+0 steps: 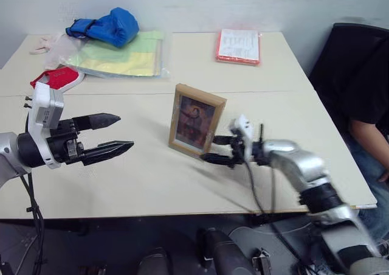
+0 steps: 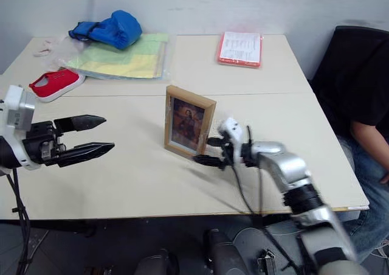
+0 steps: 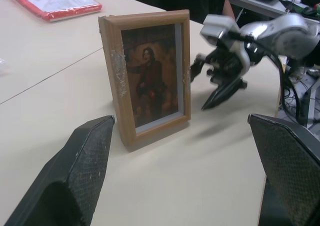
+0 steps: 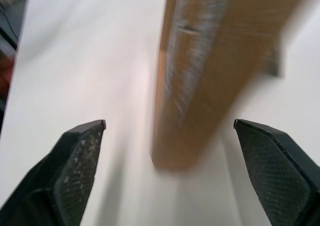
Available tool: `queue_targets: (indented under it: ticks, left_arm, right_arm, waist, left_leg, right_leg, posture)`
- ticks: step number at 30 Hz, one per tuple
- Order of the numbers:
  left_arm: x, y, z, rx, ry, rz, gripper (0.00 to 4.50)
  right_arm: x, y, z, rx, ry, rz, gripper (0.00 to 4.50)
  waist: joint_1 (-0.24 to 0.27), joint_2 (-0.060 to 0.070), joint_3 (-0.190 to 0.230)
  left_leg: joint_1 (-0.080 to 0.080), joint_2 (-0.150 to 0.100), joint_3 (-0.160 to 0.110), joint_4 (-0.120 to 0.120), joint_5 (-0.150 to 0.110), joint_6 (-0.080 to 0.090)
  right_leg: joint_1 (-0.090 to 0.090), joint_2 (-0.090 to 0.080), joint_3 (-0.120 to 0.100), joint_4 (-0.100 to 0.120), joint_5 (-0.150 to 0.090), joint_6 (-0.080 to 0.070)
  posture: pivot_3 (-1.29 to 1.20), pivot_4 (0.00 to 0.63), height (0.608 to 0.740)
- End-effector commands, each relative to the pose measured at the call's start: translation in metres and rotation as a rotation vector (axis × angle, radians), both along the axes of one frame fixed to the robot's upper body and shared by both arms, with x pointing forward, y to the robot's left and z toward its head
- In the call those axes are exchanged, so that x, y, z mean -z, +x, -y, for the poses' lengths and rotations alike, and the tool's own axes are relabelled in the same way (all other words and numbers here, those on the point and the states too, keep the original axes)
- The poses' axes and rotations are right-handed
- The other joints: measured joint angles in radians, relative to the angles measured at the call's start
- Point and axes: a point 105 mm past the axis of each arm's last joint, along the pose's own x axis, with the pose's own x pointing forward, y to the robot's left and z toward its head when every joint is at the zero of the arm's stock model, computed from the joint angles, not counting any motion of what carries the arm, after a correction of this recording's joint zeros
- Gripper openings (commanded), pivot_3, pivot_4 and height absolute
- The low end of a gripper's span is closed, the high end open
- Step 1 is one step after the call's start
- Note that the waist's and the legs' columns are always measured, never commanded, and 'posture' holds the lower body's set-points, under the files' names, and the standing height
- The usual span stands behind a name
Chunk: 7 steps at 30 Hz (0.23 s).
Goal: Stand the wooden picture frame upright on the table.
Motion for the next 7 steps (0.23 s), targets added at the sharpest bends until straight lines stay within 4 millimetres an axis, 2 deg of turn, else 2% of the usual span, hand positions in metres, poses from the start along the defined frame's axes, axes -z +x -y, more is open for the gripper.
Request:
queue_targets:
  ticks: [1,2,4,7]
  left_arm:
    - [-0.013,-0.001,0.000,0.032,0.018,0.056,4.50]
    - [-0.015,-0.001,-0.001,0.035,0.025,0.061,4.50]
    - [-0.017,0.001,-0.003,0.039,0.035,0.072,4.50]
    - [-0.019,0.003,-0.004,0.043,0.052,0.090,4.50]
  right_arm:
    - [-0.053,-0.032,0.035,-0.134,0.009,0.029,4.06]
    - [-0.067,-0.038,0.047,-0.145,0.002,0.036,4.06]
    - [-0.084,-0.044,0.061,-0.137,0.006,0.029,4.06]
    - [-0.093,-0.047,0.066,-0.120,0.045,0.030,4.06]
  waist:
    - [0.006,0.000,0.000]
    - [0.006,0.000,0.000]
    - [-0.001,0.000,0.000]
    - [-0.009,0.000,0.000]
  left_leg:
    - [0.000,0.000,0.000,0.000,0.000,0.000]
    - [0.001,0.000,0.000,0.000,0.000,0.001]
    - [0.001,0.000,0.000,-0.001,-0.001,0.001]
    - [0.005,0.001,0.000,-0.001,-0.003,0.006]
  right_leg:
    - [0.000,0.000,0.000,-0.001,0.000,0.000]
    - [0.001,0.001,0.000,-0.001,0.000,0.000]
    - [0.002,0.001,0.000,-0.002,0.000,0.000]
    - [0.005,0.002,0.000,-0.002,0.000,0.000]
  posture:
    - [0.00,0.150,0.740]
    - [0.00,0.150,0.740]
    - [0.00,0.150,0.740]
    - [0.00,0.150,0.740]
